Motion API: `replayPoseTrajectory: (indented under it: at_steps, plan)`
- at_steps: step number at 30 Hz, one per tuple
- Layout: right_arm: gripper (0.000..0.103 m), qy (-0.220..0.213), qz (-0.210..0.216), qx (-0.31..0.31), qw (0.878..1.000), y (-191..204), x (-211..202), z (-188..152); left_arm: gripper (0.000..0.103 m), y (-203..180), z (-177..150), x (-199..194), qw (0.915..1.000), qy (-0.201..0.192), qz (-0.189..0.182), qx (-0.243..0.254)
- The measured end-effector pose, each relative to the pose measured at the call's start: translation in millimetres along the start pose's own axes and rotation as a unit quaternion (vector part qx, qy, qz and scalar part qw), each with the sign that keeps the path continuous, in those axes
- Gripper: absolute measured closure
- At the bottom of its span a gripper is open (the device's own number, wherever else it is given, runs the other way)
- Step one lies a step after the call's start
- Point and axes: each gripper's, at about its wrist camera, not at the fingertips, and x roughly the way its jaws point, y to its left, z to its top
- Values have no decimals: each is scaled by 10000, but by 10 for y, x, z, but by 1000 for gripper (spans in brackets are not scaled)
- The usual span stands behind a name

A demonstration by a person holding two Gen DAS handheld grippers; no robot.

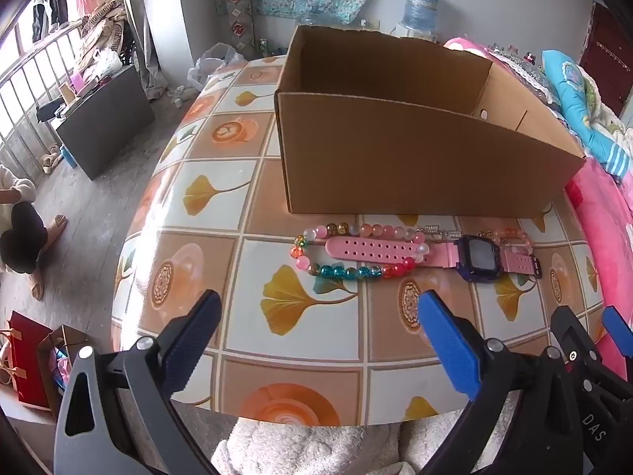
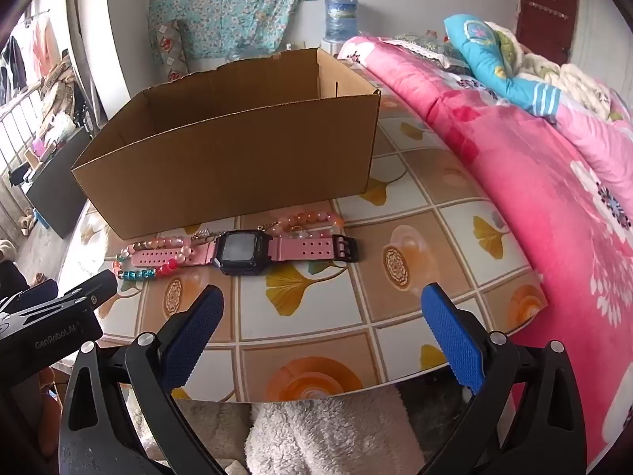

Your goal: Organize jewelry

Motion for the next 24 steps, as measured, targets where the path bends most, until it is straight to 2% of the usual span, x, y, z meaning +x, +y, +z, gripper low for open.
replayPoseTrajectory:
  at_steps: [24]
  plan:
    - [7, -41, -17, -95, 9999, -1, -15, 42, 5, -16, -5, -9, 10000, -26, -9, 35]
